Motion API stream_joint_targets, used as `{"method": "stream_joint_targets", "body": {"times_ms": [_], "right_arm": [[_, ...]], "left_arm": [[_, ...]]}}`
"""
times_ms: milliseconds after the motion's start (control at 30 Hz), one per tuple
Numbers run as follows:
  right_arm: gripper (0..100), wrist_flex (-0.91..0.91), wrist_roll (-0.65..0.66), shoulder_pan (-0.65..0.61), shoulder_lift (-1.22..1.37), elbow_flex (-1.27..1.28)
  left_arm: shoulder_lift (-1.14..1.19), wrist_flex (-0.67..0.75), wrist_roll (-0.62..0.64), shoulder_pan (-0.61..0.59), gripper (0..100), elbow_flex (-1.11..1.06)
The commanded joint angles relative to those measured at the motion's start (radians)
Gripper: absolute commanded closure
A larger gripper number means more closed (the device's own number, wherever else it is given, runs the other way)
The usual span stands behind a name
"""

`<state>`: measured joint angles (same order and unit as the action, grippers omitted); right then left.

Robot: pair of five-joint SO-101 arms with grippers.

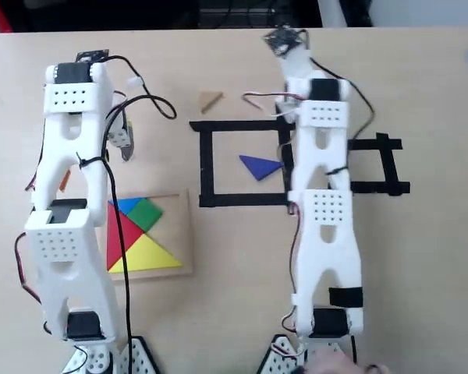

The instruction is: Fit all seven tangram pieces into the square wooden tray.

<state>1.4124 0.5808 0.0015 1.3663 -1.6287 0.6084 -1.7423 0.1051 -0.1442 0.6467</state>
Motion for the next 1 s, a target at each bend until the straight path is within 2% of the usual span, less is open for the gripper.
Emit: {"method": "stream_joint_targets", "body": {"times_ms": [0, 167, 367, 700, 833, 967], "right_arm": [[98.7, -0.089, 0.0, -0.078, -0.025, -0.031], [98.7, -0.163, -0.035, -0.143, -0.018, -0.035], [98.7, -0.316, -0.049, -0.137, 0.018, -0.015], [98.7, -0.609, -0.057, -0.135, 0.13, -0.016], [98.7, -0.548, -0.051, -0.121, 0.119, -0.044], [98.7, -0.367, -0.055, -0.078, 0.012, -0.044]], "left_arm": [[-0.06, 0.035, -0.009, 0.001, 85, -0.01], [-0.058, 0.075, -0.009, -0.007, 85, -0.038], [-0.058, 0.129, -0.009, -0.007, 85, -0.102], [-0.058, 0.132, -0.009, 0.001, 85, -0.11], [-0.058, 0.137, -0.009, 0.015, 85, -0.099], [-0.058, 0.285, -0.009, 0.065, 85, -0.101]]}}
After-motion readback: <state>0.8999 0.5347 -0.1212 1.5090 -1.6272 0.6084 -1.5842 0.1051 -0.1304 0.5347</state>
